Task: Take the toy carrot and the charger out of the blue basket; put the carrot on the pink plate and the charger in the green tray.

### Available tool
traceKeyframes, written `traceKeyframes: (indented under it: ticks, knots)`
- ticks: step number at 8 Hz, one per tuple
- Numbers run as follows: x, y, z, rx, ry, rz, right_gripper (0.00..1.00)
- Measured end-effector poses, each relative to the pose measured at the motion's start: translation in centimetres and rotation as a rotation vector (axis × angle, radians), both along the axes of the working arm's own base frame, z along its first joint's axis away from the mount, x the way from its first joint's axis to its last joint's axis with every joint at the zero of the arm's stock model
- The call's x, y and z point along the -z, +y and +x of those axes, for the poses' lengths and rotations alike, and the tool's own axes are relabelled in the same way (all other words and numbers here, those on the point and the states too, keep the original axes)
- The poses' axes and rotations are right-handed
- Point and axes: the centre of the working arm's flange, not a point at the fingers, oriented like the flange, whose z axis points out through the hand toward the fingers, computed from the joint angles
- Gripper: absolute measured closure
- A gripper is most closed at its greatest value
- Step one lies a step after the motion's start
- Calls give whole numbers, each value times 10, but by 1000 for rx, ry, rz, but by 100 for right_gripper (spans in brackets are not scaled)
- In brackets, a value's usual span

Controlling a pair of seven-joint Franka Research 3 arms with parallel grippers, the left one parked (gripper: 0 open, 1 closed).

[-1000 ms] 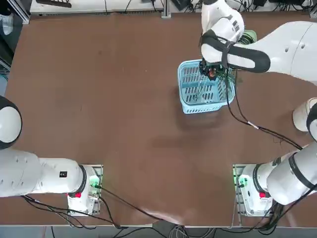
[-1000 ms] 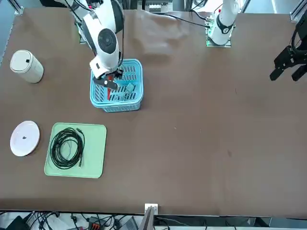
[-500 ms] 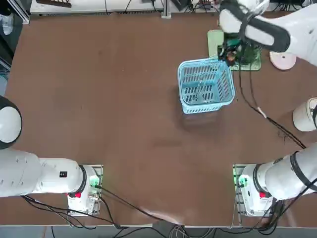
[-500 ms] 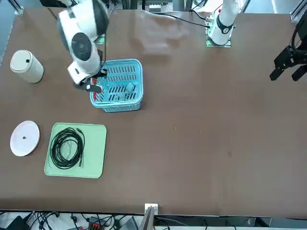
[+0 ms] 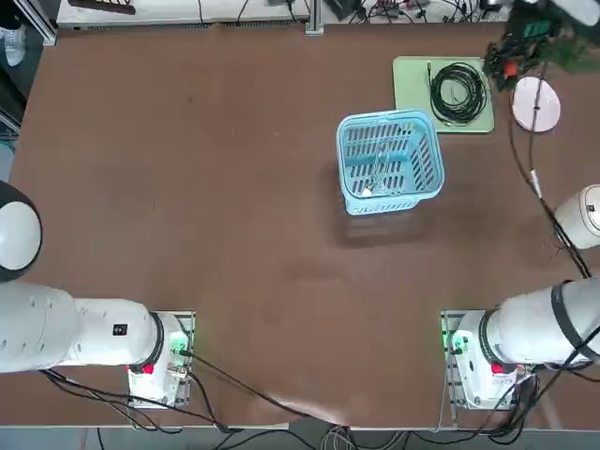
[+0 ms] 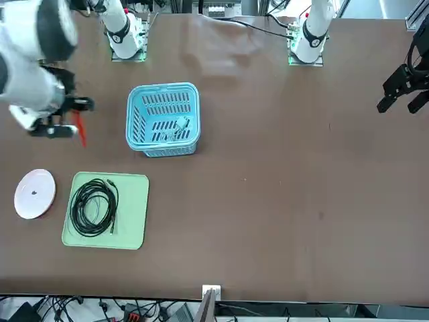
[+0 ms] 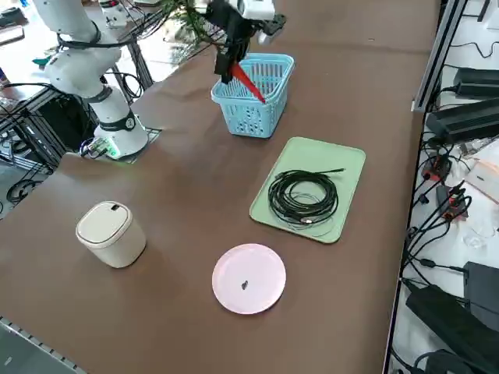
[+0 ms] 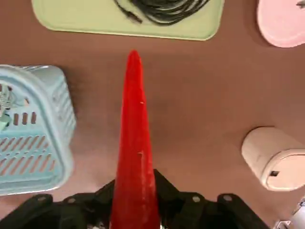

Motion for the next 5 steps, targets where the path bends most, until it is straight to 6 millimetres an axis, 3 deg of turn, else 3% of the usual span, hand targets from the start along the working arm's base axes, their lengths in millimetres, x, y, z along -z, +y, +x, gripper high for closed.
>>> traceKeyframes:
  ticks: [2,5]
  knots:
    - [14,-65,15,26,-40,17,82]
    - [69,-157,38,3,-116,21,82]
